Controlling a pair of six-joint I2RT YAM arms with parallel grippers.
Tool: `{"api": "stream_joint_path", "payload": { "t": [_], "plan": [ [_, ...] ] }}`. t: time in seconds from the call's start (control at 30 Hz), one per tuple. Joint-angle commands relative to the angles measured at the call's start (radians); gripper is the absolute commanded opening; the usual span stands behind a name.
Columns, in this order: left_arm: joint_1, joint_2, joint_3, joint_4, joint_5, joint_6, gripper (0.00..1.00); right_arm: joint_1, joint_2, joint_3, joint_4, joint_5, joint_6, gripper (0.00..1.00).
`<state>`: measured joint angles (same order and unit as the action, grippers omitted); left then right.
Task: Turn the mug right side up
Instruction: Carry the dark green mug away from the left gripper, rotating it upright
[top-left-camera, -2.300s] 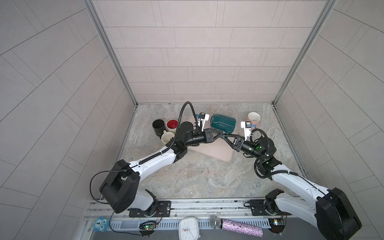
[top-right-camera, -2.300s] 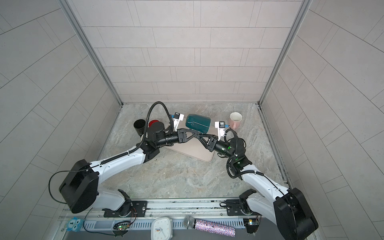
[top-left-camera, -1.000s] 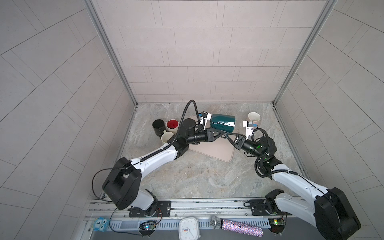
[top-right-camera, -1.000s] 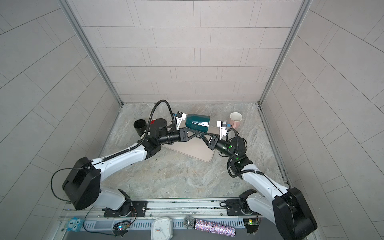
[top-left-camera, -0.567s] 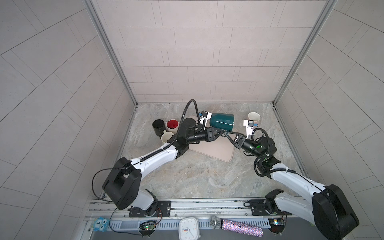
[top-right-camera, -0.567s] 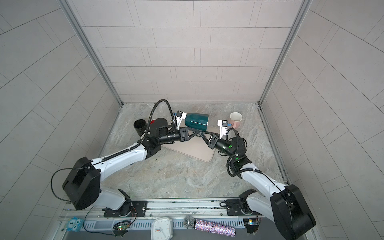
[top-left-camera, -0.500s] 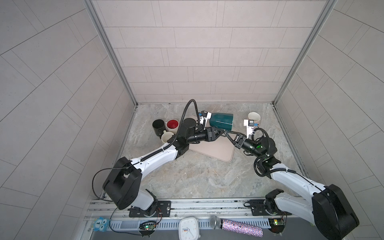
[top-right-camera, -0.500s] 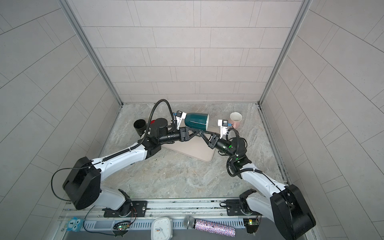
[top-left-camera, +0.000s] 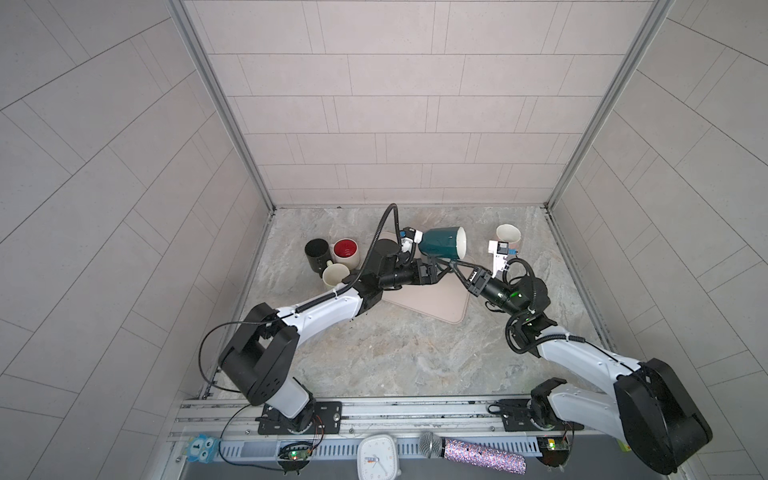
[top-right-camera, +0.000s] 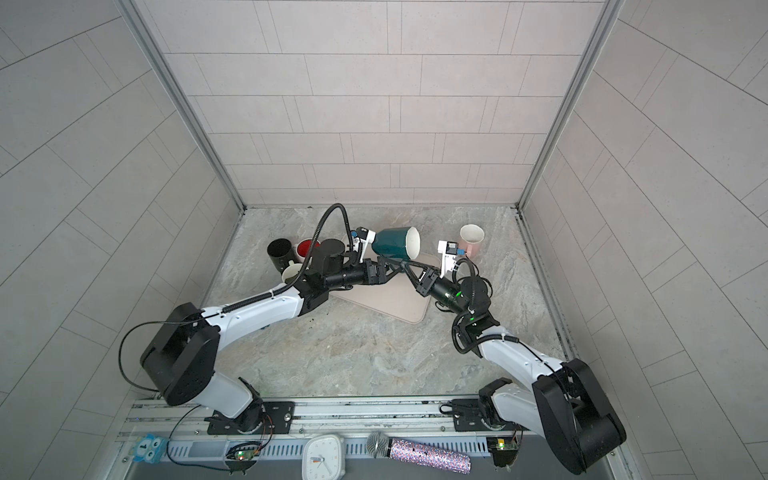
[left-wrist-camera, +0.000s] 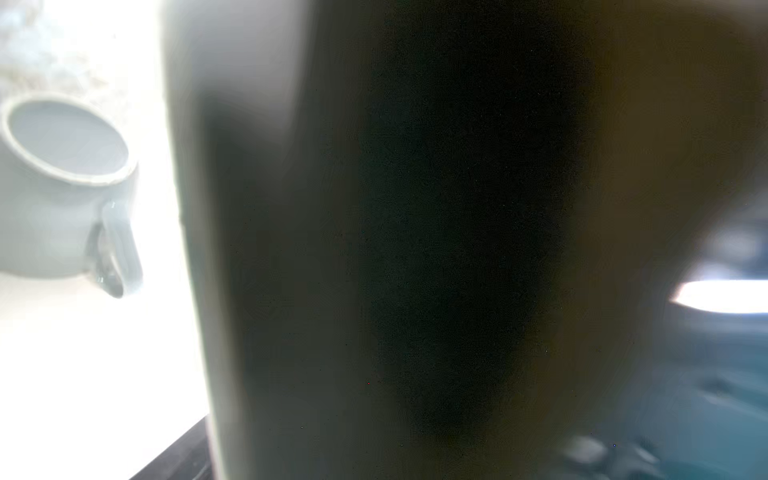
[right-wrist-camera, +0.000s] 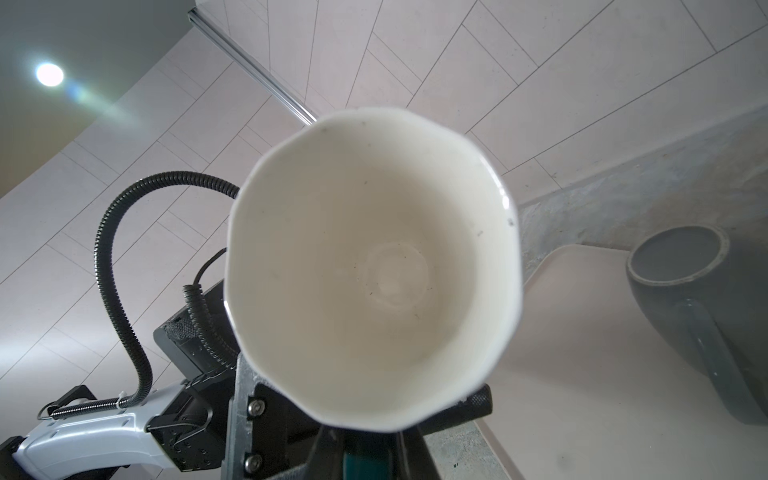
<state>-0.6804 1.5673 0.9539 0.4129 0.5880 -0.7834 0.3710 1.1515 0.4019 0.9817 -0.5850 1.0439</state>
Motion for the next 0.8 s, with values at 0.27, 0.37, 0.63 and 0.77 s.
{"api": "stream_joint_path", "payload": {
  "t": [0.27, 0.37, 0.63, 0.77],
  "plan": [
    [-0.016, -0.028, 0.002, 0.063, 0.036, 0.024, 1.00, 0.011, -0.103, 0.023, -0.120, 0.046, -0.109, 0.00],
    [-0.017, -0.050, -0.001, 0.057, 0.020, 0.030, 1.00, 0.011, -0.140, 0.029, -0.160, 0.056, -0.121, 0.00],
    [-0.016, -0.074, 0.003, 0.051, 0.015, 0.023, 1.00, 0.009, -0.182, 0.038, -0.201, 0.073, -0.126, 0.00],
    [-0.016, -0.094, -0.003, 0.042, -0.001, 0.032, 1.00, 0.009, -0.199, 0.043, -0.266, 0.098, -0.163, 0.00]
  ]
}}
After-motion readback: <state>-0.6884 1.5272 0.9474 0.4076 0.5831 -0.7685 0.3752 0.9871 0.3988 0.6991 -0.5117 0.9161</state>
